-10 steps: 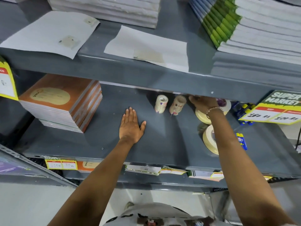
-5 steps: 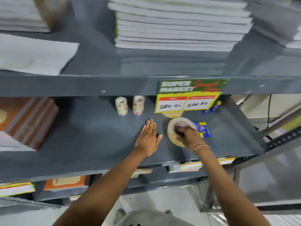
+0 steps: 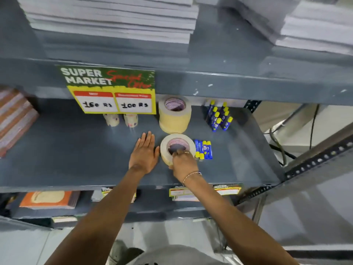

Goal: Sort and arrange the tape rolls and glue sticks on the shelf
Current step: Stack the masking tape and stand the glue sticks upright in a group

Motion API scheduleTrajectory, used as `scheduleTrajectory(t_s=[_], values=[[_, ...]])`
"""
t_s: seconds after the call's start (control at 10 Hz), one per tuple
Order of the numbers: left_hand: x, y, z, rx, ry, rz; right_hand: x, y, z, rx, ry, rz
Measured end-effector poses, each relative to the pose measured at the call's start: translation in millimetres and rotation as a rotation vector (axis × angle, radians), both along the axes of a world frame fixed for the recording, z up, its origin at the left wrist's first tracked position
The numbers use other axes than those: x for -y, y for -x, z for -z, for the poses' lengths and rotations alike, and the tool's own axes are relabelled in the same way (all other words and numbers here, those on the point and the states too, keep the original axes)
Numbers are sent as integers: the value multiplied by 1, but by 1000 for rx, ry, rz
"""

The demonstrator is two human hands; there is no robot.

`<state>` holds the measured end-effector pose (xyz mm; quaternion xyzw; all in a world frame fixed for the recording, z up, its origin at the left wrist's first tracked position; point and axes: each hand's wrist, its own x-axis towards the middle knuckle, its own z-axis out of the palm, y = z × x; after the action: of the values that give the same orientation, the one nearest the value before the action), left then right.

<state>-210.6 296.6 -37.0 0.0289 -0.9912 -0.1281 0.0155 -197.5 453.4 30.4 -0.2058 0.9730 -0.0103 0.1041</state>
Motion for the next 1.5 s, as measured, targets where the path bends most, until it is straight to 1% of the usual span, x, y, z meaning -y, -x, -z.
scheduleTrajectory(t_s=[0.1, 0.2, 0.3, 0.4, 0.5, 0.6, 0.7, 0.9, 1.0, 1.3, 1.4, 1.5], values=[[0, -2, -2, -3, 7, 2, -3, -3, -9, -17, 37, -43], [-1, -4, -4, -29, -2, 10, -11, -4, -33, -51, 168, -55], [-3, -6, -5, -51, -36, -1, -18, 13, -66, -127, 271, -31], [-2, -6, -5, -45, -28, -14, -18, 57, -98, -178, 314, 18], [-2, -5, -5, -33, -41, -17, -9, 99, -113, -107, 257, -18], [0, -5, -5, -37, -48, -15, 6, 124, -106, -20, 215, -1], [1, -4, -5, -40, -61, -16, 18, 137, -99, 108, 279, 86], [2, -4, -5, -29, -75, -10, 26, 144, -85, 227, 250, 185], [2, -4, -5, -25, -68, -12, 28, 143, -84, 209, 169, 161], [2, -3, -5, -14, -64, -4, 28, 142, -84, 185, 196, 164], [2, -4, -6, -9, -74, -5, 27, 143, -82, 214, 239, 194], [3, -4, -6, -4, -78, -6, 27, 145, -80, 248, 222, 192]])
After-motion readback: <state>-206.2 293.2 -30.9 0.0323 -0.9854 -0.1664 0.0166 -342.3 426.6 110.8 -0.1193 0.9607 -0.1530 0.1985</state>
